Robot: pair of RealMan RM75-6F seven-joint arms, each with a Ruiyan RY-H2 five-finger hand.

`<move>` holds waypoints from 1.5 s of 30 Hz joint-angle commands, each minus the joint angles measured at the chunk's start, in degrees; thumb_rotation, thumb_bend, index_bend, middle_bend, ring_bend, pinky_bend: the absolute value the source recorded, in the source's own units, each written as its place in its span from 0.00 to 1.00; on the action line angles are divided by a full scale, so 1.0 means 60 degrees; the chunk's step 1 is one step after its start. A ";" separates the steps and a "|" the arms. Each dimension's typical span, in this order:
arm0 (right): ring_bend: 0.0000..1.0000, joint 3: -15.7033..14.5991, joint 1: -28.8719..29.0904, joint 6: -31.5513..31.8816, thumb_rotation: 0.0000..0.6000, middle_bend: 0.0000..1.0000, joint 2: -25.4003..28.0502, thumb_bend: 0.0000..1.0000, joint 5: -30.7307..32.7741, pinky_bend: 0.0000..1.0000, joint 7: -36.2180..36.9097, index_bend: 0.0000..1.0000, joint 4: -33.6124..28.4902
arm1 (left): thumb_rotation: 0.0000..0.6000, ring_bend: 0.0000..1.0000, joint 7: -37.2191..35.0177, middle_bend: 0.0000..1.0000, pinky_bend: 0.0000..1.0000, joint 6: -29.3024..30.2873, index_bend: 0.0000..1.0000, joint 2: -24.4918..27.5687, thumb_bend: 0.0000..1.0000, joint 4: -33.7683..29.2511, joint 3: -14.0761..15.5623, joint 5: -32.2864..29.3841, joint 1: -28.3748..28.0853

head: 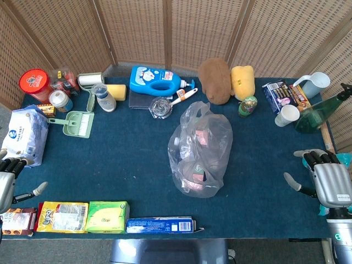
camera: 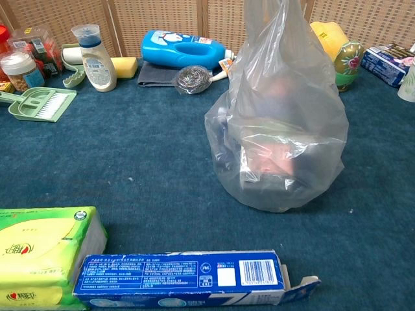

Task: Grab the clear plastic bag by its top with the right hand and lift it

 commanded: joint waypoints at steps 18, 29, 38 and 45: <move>0.29 0.0026 0.0359 -0.0733 0.00 0.36 0.0228 0.32 -0.0260 0.24 0.1581 0.32 -0.0257 | 0.00 0.31 -0.0152 0.36 0.13 0.0057 0.34 -0.0017 0.16 0.0142 -0.0010 0.0080 0.0004; 0.29 0.0449 0.1815 -0.2559 0.00 0.34 0.0055 0.31 -0.0524 0.24 0.3596 0.32 -0.0345 | 0.00 0.31 -0.0192 0.36 0.13 0.0102 0.34 0.0012 0.16 0.0131 0.0006 0.0105 0.0041; 0.27 0.0798 0.2702 -0.3578 0.00 0.31 -0.0383 0.31 0.0119 0.23 0.3941 0.32 -0.0291 | 0.00 0.31 -0.0321 0.36 0.13 0.0015 0.34 -0.0015 0.16 0.0278 -0.0016 0.0013 0.0025; 0.26 0.1028 0.3418 -0.4334 0.00 0.31 -0.0906 0.30 0.0629 0.23 0.4039 0.32 -0.0048 | 0.00 0.31 -0.0495 0.36 0.13 -0.0114 0.34 -0.0085 0.16 0.0519 -0.0020 -0.0121 0.0012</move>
